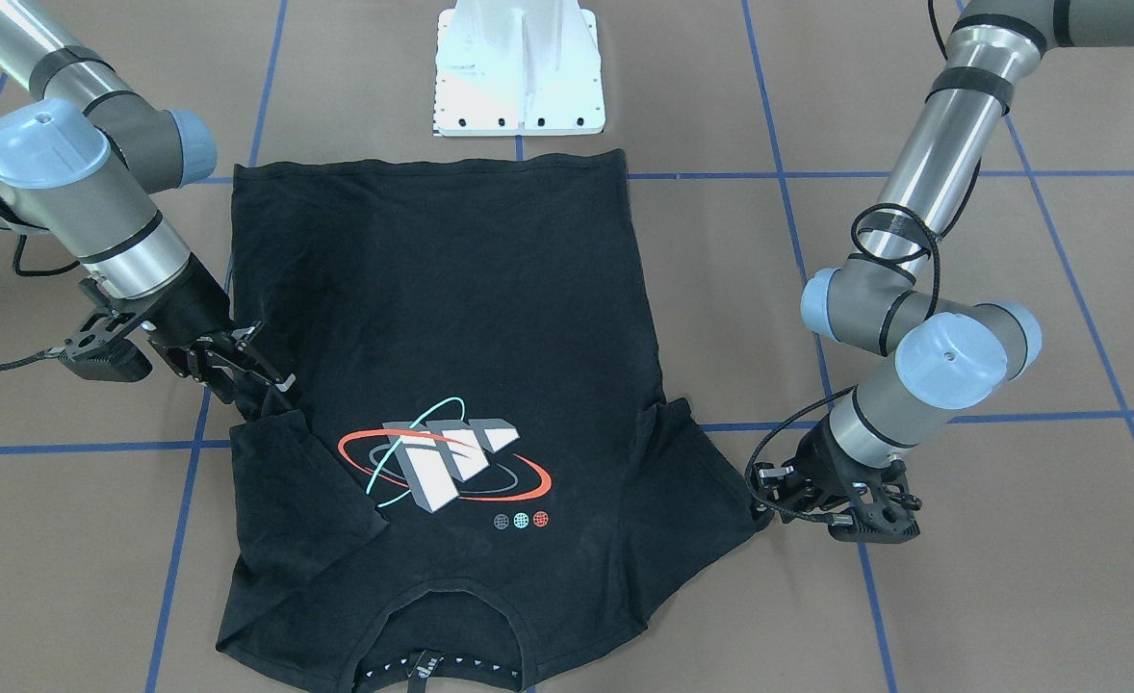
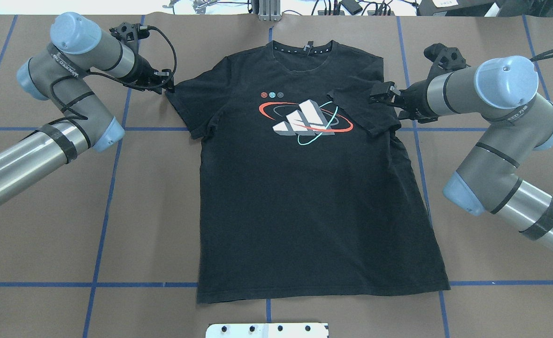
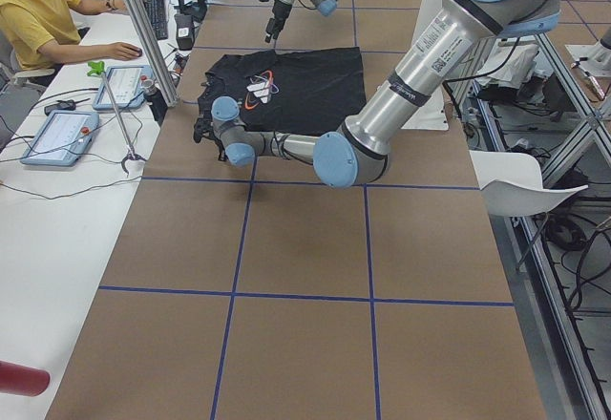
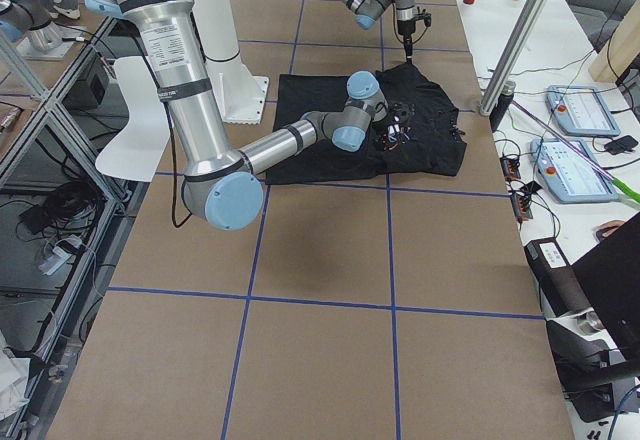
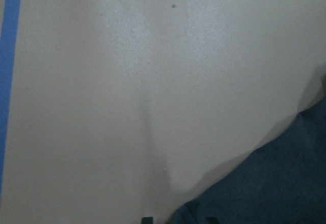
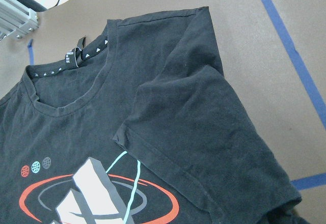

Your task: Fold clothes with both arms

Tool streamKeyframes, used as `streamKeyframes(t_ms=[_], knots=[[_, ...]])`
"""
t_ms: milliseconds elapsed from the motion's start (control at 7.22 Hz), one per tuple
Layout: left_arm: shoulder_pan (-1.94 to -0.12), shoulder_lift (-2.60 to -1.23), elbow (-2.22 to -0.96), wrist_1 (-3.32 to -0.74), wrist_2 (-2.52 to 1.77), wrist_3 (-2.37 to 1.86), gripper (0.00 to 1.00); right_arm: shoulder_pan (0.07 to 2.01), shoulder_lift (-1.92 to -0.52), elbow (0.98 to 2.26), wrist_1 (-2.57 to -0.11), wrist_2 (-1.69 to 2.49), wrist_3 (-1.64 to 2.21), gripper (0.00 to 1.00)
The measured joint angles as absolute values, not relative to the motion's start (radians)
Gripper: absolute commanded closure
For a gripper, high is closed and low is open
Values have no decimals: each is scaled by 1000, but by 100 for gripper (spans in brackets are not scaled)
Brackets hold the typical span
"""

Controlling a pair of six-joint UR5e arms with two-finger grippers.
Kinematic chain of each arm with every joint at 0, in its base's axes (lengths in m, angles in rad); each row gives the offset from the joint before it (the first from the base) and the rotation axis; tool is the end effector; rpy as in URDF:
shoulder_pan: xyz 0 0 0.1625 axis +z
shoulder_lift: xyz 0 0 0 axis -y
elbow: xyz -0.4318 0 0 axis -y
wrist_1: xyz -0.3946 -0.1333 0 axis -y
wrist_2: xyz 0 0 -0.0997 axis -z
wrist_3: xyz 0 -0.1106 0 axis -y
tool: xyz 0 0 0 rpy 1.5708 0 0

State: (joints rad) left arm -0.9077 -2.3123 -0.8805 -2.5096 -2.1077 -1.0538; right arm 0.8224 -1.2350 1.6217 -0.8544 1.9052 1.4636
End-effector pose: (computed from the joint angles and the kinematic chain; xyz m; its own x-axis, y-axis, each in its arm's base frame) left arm 0.4442 -0.6934 0.4295 0.4982 0.0521 -0.8655 0.1929 0.9665 0.1693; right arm -0.3685 -0.5393 0.3795 0.3577 0.2367 0.9033 -0.4572 0.8879 -0.0516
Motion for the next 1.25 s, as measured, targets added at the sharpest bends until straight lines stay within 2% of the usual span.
streamKeyframes(t_ms=[415,554,692,831,1246], knots=[[-904,-2312,-880,-2510,-2108,-1055,58,822,-1235,1620,-854,1905,1463,0],[-903,-2312,-881,-2510,-2108,-1055,70,822,-1234,1620,-854,1905,1463,0],[-902,-2312,-880,-2510,-2107,-1055,77,822,-1234,1620,-854,1906,1463,0],[-902,-2312,-880,-2510,-2107,-1055,100,822,-1234,1619,-854,1906,1463,0],[-909,-2315,-895,-2507,-2112,-1058,100,822,-1235,1620,-853,1911,1460,0]])
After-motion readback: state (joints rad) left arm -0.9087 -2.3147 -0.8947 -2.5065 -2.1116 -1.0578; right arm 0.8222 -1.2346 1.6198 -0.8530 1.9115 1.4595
